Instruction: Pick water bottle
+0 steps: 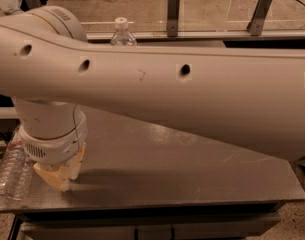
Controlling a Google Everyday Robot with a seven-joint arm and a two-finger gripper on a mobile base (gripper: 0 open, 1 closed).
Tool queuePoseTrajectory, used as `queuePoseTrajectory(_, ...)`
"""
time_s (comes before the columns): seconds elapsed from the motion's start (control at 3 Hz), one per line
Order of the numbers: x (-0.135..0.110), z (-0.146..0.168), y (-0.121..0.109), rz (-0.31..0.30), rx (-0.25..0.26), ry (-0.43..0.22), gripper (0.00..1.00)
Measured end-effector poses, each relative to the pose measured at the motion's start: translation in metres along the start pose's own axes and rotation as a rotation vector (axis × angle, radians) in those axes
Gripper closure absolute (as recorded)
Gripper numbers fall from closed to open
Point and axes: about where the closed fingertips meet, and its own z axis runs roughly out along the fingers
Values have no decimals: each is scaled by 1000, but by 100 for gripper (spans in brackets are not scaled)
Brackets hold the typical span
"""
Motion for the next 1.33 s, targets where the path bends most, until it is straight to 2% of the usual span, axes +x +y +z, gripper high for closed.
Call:
queuePoseTrajectory(0.33,18,-2,-23,71,-46,36,38)
queuePoseTrajectory(0.67,35,-17,-56,192,-108,35,14)
queuePoseTrajectory(1.0,36,-45,-86,292,-163,4,0)
queuePoseTrajectory(1.33,24,-92,-98,345,-143,-75,0)
